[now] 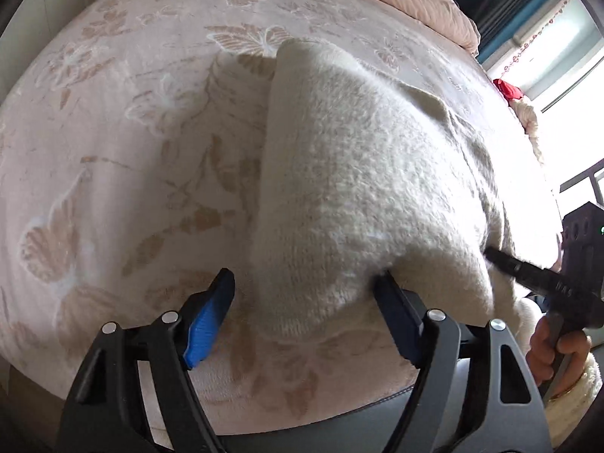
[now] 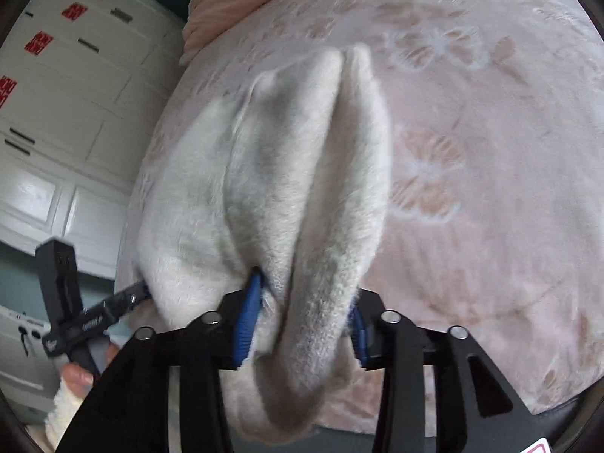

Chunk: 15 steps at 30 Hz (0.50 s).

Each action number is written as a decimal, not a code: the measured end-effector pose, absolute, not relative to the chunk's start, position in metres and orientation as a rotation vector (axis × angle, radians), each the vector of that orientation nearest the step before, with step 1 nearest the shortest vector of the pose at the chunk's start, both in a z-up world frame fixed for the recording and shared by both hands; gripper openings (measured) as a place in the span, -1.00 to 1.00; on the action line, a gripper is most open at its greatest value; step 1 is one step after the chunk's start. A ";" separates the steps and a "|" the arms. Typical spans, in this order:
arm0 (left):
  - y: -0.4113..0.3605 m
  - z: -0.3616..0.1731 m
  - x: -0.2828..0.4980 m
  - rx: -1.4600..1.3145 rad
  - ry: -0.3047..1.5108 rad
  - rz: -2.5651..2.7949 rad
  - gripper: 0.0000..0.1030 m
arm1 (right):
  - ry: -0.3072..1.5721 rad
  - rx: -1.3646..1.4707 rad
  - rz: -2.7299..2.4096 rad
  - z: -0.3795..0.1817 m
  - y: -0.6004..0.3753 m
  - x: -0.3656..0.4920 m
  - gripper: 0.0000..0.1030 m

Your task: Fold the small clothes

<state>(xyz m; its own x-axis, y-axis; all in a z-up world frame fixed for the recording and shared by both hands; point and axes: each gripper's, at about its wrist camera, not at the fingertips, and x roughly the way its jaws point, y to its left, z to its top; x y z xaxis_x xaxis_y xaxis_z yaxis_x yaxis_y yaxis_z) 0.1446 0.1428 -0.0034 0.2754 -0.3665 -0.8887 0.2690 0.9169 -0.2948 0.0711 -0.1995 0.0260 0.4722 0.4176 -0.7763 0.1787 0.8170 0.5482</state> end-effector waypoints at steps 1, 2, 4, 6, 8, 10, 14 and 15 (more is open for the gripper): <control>0.138 0.009 0.139 -0.065 1.189 -0.415 0.42 | 1.061 0.610 0.121 0.040 -0.206 0.069 -0.16; 0.138 0.020 0.133 -0.048 1.155 -0.401 0.39 | 1.037 0.570 0.090 0.055 -0.209 0.067 -0.09; 0.137 0.054 0.118 -0.027 1.060 -0.388 0.40 | 0.976 0.501 0.081 0.084 -0.213 0.067 -0.08; 0.133 0.074 0.115 -0.034 1.008 -0.391 0.41 | 0.965 0.467 0.102 0.098 -0.210 0.076 -0.07; 0.122 0.082 0.118 -0.023 0.996 -0.394 0.43 | 1.009 0.452 0.145 0.088 -0.199 0.099 -0.07; 0.107 0.077 0.124 -0.001 1.000 -0.397 0.43 | 1.058 0.433 0.162 0.069 -0.189 0.127 -0.07; 0.096 0.057 0.132 -0.022 1.058 -0.397 0.43 | 1.129 0.458 0.172 0.041 -0.180 0.170 -0.76; 0.096 0.054 0.131 -0.040 1.074 -0.405 0.43 | 1.078 0.446 0.190 0.059 -0.178 0.172 -0.78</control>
